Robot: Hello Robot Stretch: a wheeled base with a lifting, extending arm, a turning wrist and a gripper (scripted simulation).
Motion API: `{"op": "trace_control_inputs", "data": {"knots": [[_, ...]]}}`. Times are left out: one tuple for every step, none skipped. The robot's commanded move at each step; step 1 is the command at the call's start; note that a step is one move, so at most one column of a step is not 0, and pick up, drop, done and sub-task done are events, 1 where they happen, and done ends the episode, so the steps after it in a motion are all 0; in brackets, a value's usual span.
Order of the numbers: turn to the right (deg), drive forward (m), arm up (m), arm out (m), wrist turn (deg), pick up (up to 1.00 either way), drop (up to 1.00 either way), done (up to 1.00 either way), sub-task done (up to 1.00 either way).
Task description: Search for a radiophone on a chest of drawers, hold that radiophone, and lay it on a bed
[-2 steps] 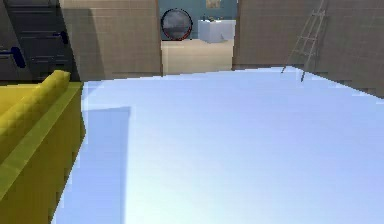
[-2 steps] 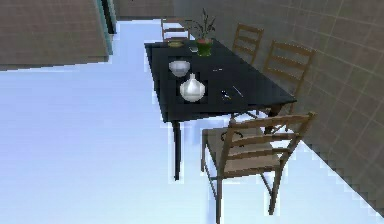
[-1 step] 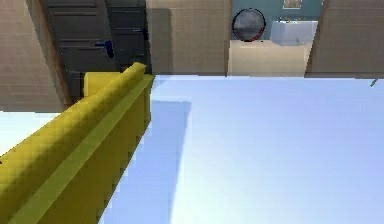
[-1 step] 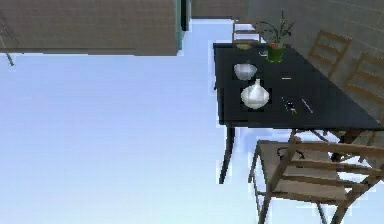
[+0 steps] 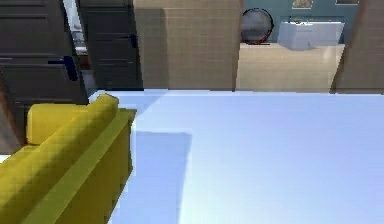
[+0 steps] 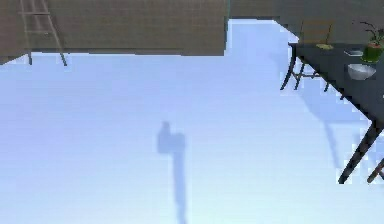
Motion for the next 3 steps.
{"op": "trace_control_inputs", "data": {"knots": [[0.0,1.0,0.0,0.0,0.0,0.0,0.0,0.0,0.0],[0.0,0.8,0.0,0.0,0.0,0.0,0.0,0.0,0.0],[-45.0,0.0,0.0,0.0,0.0,0.0,0.0,0.0,0.0]]}}
